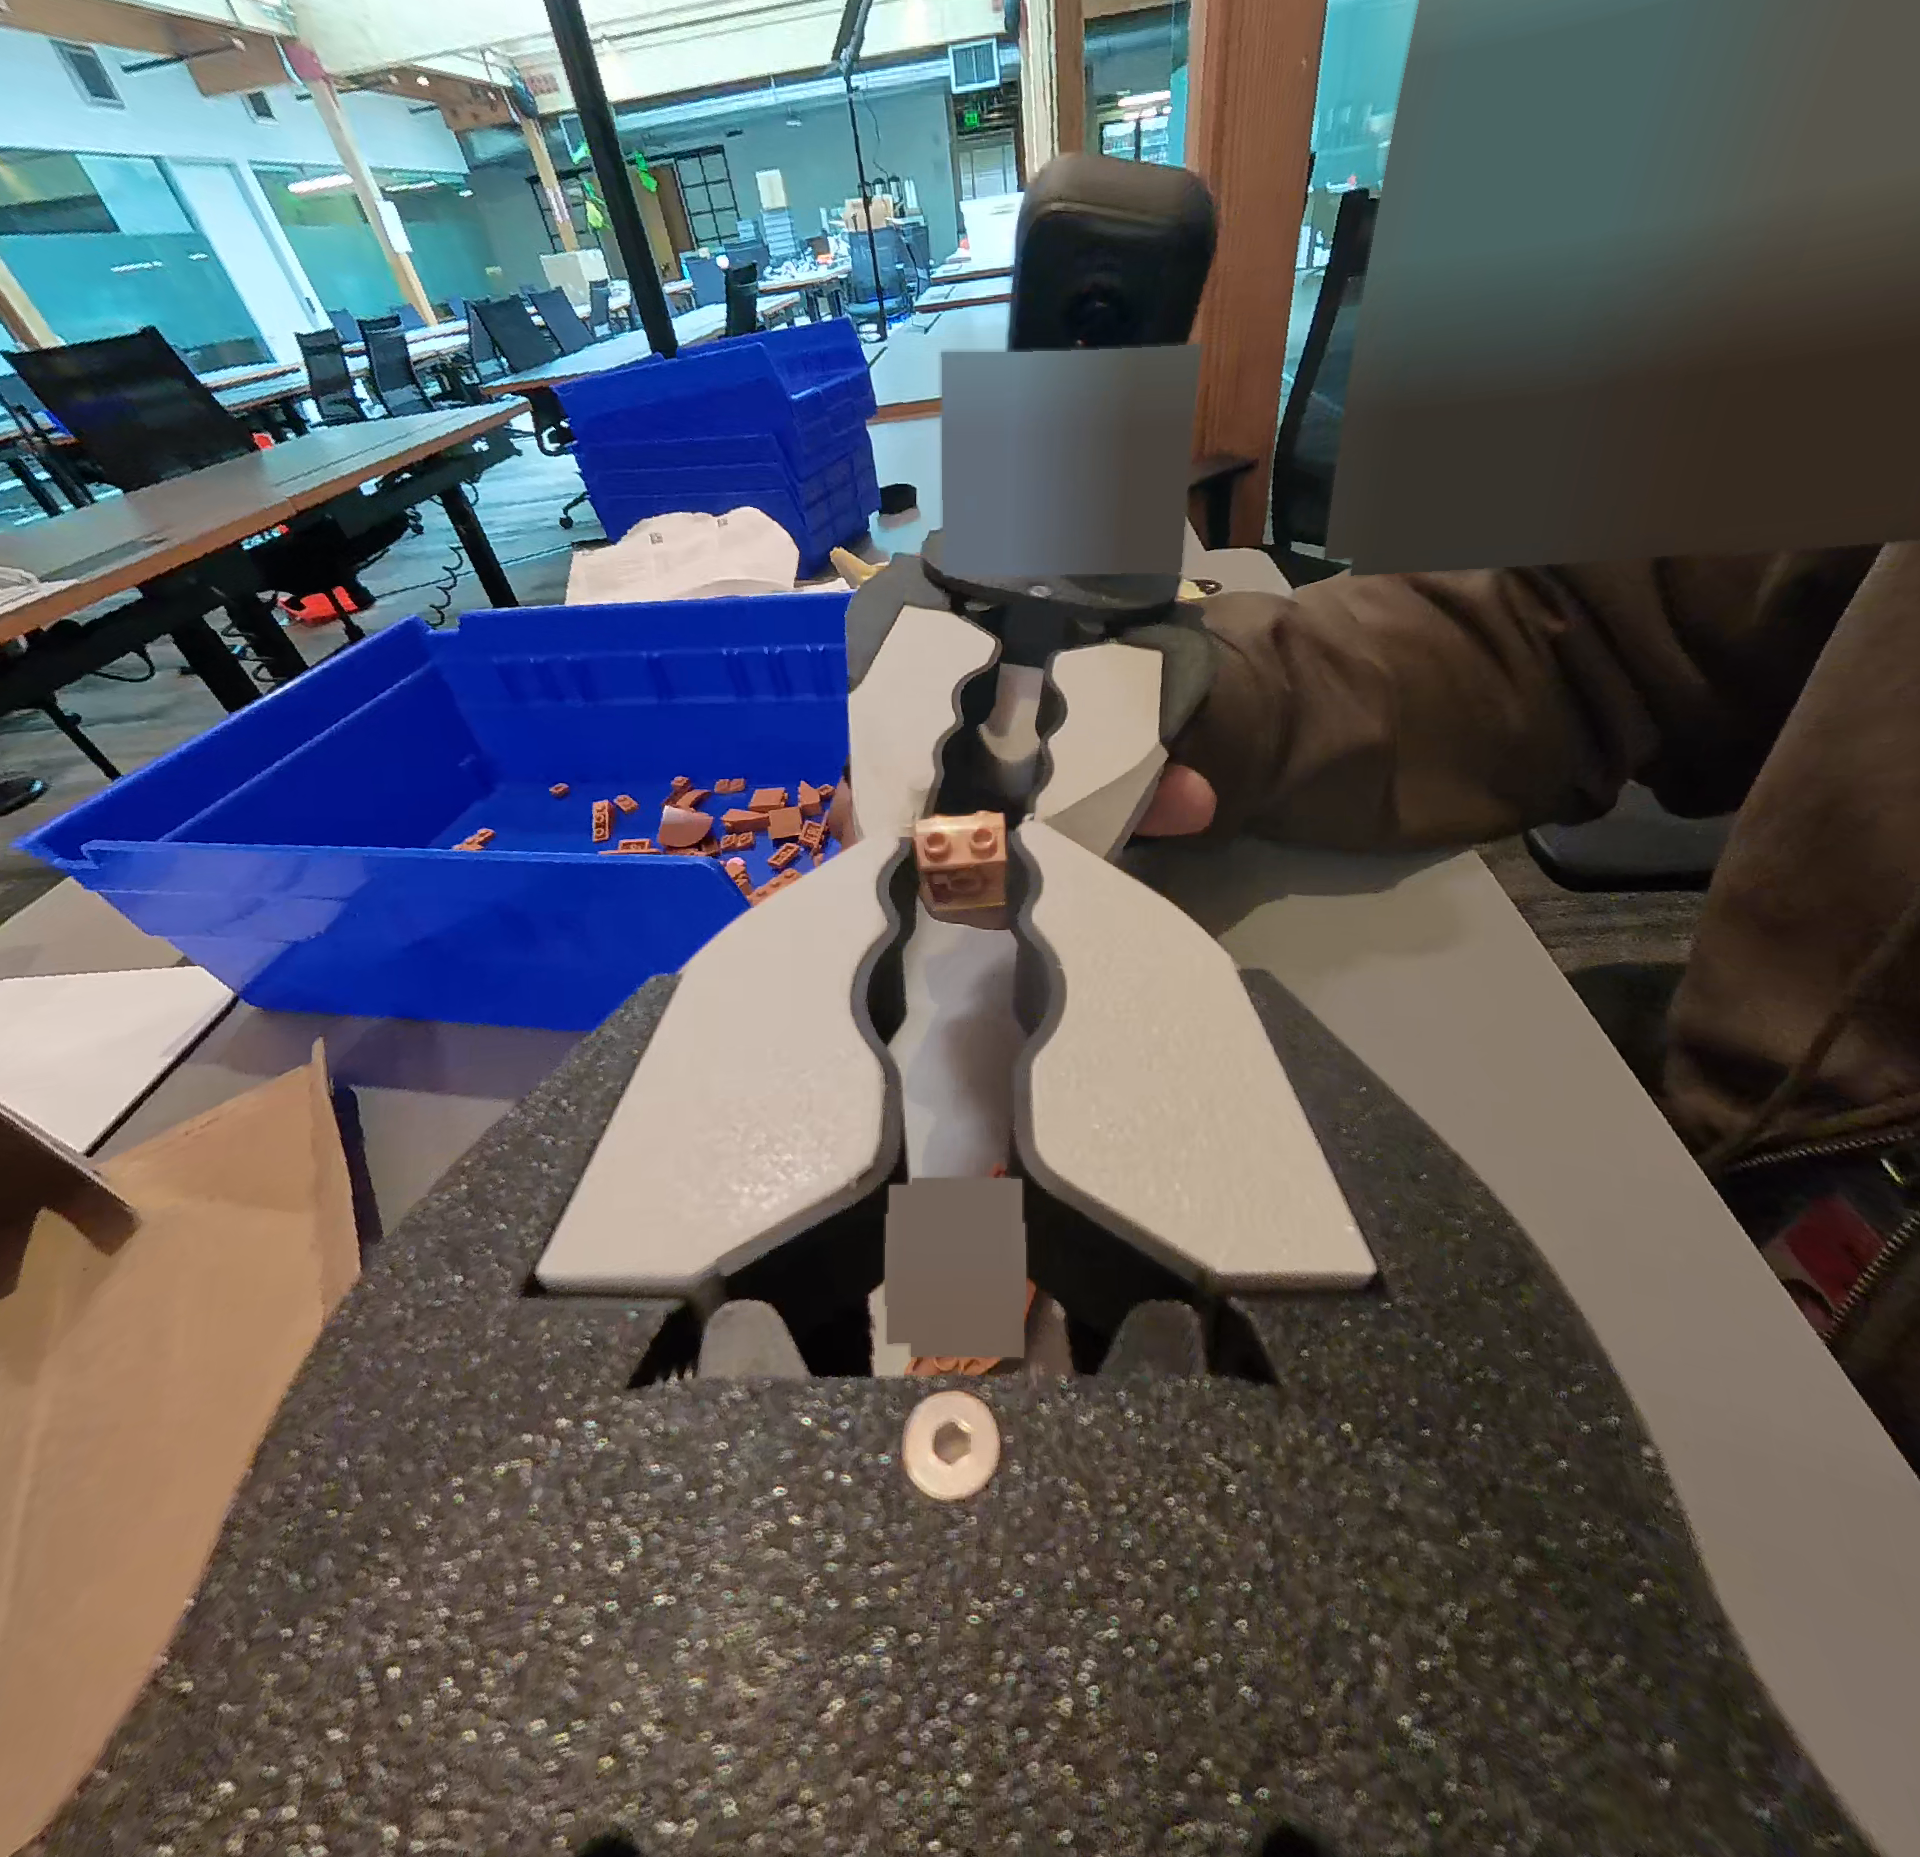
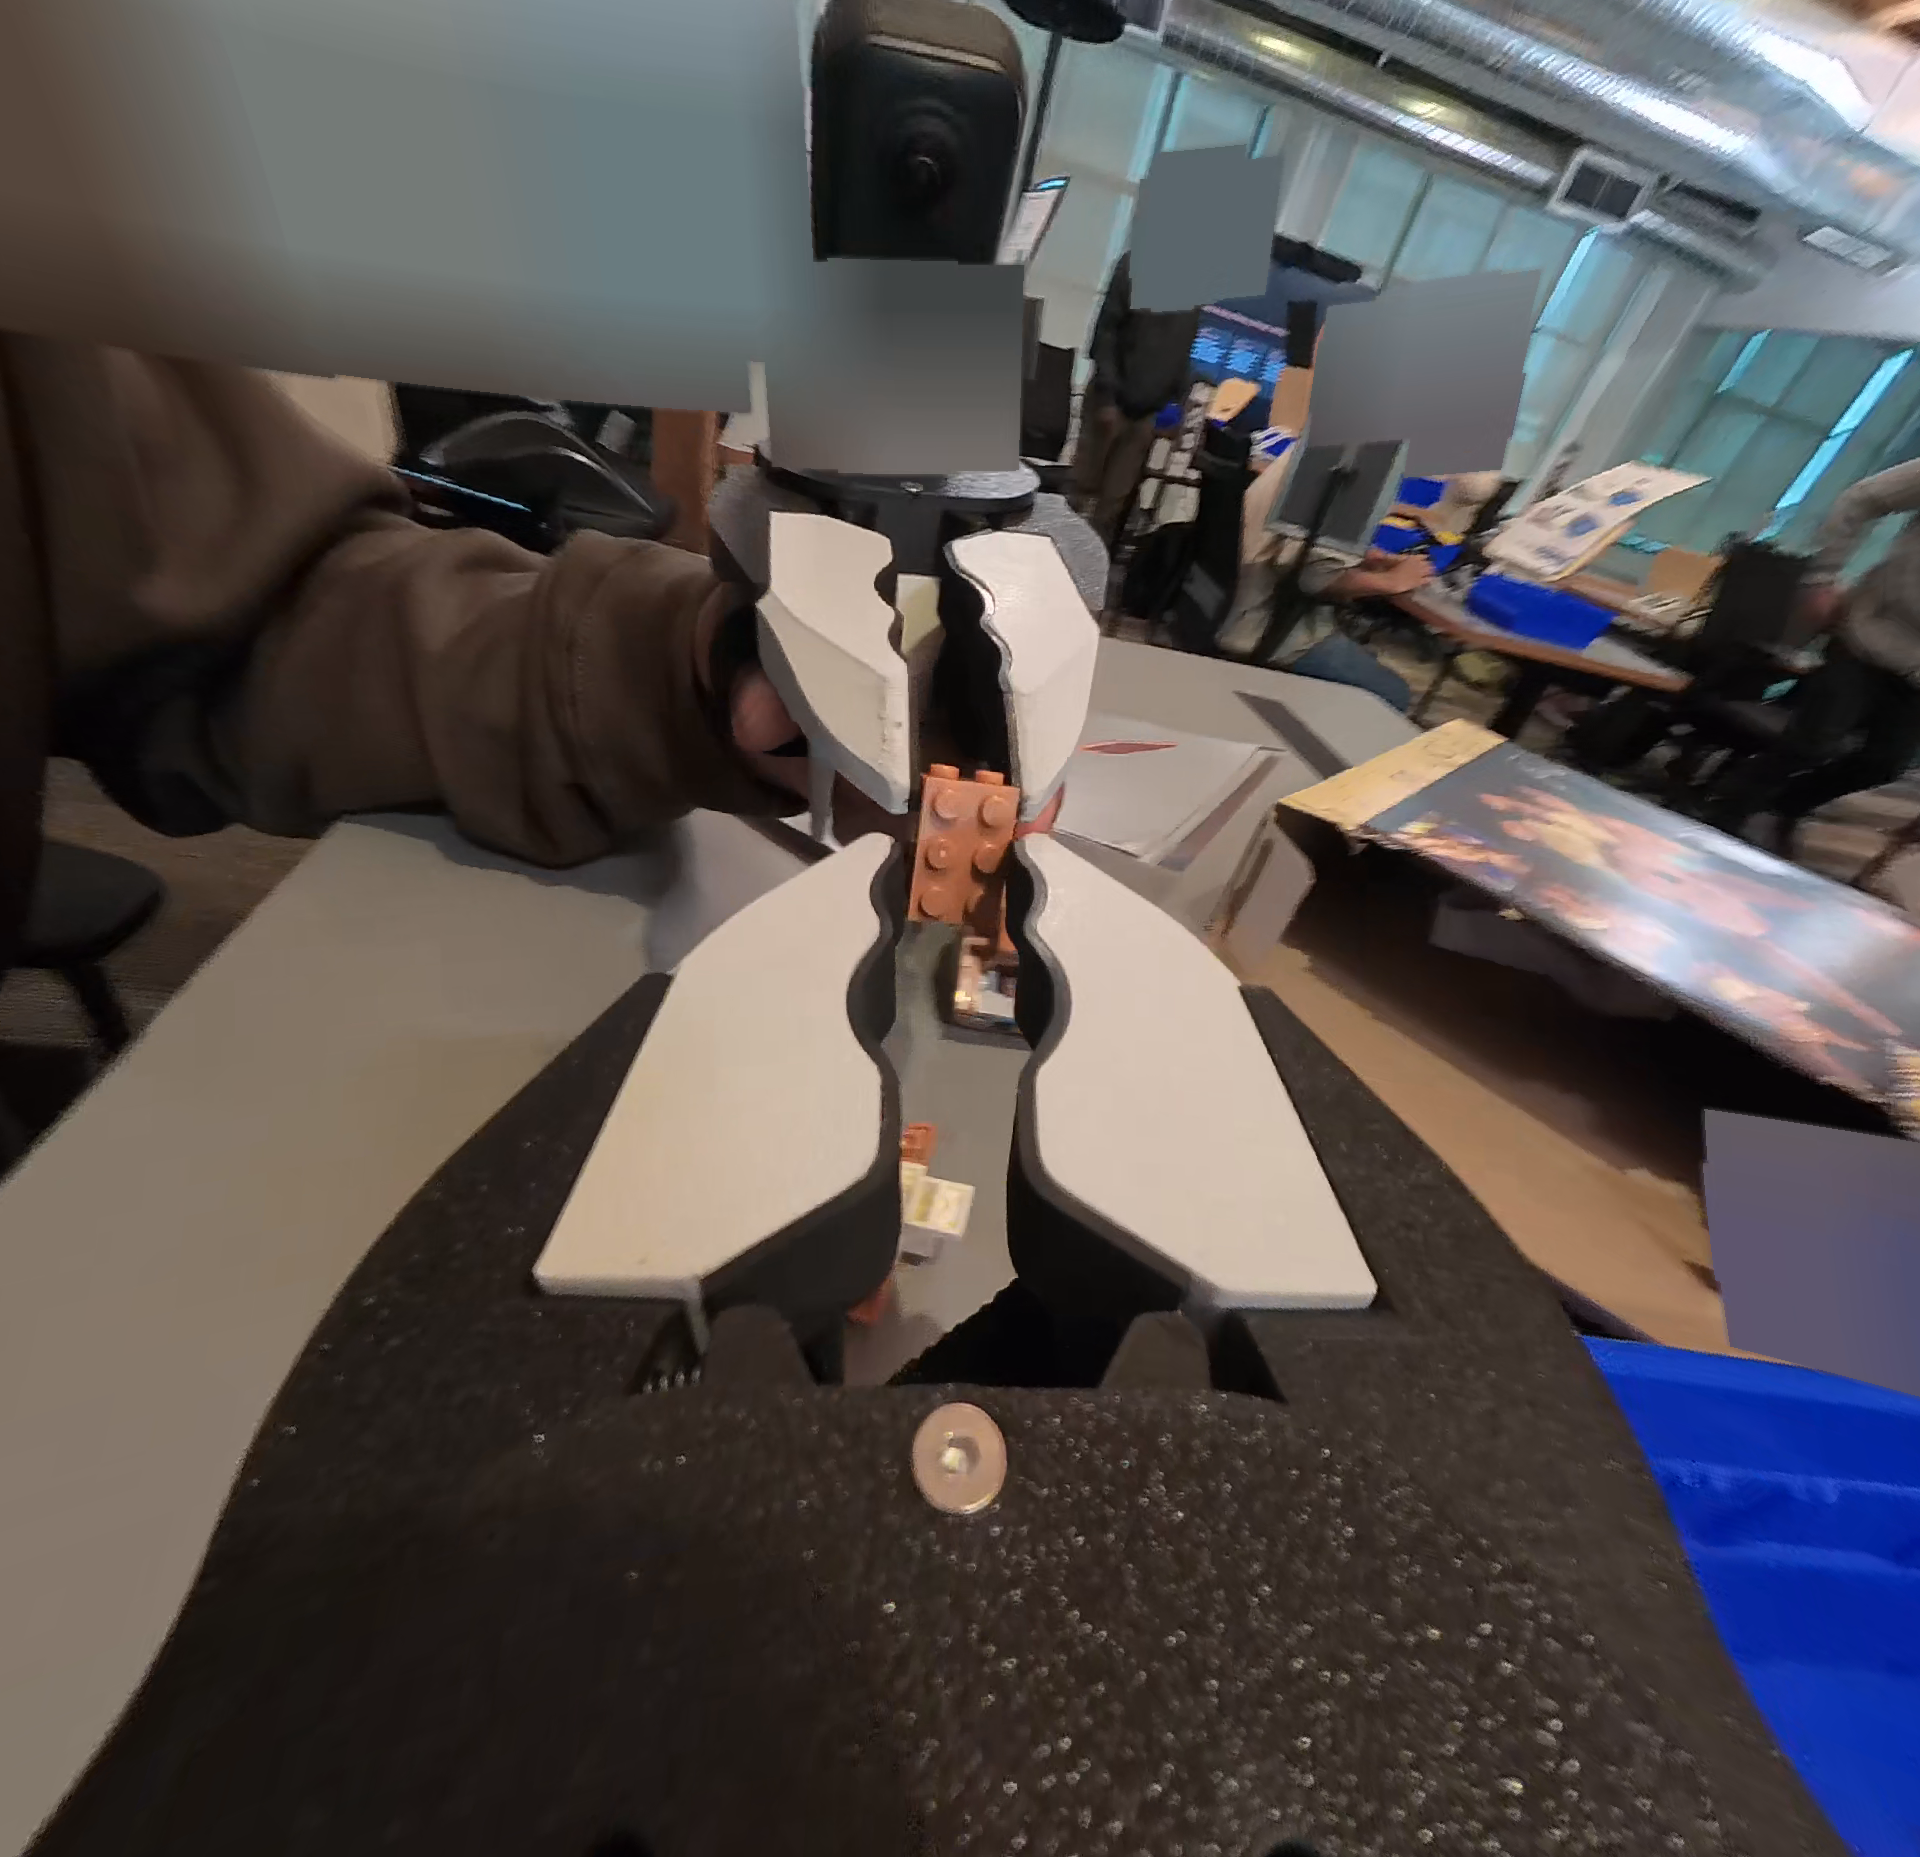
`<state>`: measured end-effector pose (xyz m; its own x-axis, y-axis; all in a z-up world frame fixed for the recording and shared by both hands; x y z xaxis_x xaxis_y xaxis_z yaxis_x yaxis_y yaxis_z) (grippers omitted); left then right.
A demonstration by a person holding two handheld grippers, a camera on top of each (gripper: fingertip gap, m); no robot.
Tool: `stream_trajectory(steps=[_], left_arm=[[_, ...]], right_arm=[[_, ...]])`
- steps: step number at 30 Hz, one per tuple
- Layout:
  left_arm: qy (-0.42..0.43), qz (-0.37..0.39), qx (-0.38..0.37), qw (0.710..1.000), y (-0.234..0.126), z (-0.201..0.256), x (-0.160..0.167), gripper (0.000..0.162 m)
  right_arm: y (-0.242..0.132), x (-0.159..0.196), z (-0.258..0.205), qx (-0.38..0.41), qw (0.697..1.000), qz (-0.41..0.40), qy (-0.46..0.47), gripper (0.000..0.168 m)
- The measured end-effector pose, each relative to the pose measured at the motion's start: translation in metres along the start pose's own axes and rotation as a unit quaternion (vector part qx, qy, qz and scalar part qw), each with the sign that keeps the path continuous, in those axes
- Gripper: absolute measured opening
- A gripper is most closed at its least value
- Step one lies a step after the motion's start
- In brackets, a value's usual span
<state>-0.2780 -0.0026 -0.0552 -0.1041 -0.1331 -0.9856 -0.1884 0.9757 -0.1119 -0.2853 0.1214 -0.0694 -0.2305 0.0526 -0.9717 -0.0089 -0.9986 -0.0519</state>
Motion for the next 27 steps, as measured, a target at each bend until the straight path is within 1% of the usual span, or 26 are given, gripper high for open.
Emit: stream_trajectory(steps=[5, 8, 10, 12, 15, 17, 21, 27], left_arm=[[0.024, -0.005, 0.015, 1.0, -0.002, 0.004, -0.001, 0.016], [0.037, 0.009, 0.025, 0.999, -0.003, 0.006, -0.002, 0.016], [0.025, 0.019, 0.034, 0.999, -0.004, 0.006, -0.003, 0.016], [-0.001, 0.034, 0.039, 0.999, -0.005, 0.004, -0.003, 0.016], [-0.056, 0.061, 0.045, 0.996, -0.001, 0.0, -0.003, 0.016], [-0.077, 0.076, 0.038, 0.993, 0.001, -0.003, -0.002, 0.016], [-0.083, 0.077, 0.029, 0.993, 0.002, -0.003, -0.001, 0.019], [-0.093, 0.091, 0.019, 0.991, 0.004, -0.004, 0.0, 0.021]], right_arm=[[0.0, 0.001, 0.0, -0.048, 0.997, 0.023, 0.057, 0.016], [-0.001, 0.0, 0.0, -0.083, 0.989, 0.061, 0.106, 0.016], [0.0, 0.001, 0.0, -0.093, 0.983, 0.084, 0.132, 0.016], [0.0, 0.0, 0.001, -0.088, 0.981, 0.102, 0.141, 0.016], [-0.002, -0.001, 0.003, -0.065, 0.984, 0.111, 0.126, 0.016], [-0.004, -0.001, 0.005, -0.049, 0.985, 0.115, 0.122, 0.016], [-0.006, -0.003, 0.008, -0.023, 0.985, 0.131, 0.112, 0.016], [-0.008, -0.004, 0.008, -0.011, 0.986, 0.132, 0.099, 0.016]])
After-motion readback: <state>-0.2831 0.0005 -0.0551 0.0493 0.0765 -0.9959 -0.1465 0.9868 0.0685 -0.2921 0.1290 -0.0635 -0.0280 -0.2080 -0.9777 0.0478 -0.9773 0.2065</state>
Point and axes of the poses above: each gripper's, where its closed fingertips meet, y out along the fingers, x out of its underside, z = x × y across the jaws, the point moved 7 cm from there along -y, back along the fingers, and after that the axes turned 4 degrees about -x, right-handed, at the moved point
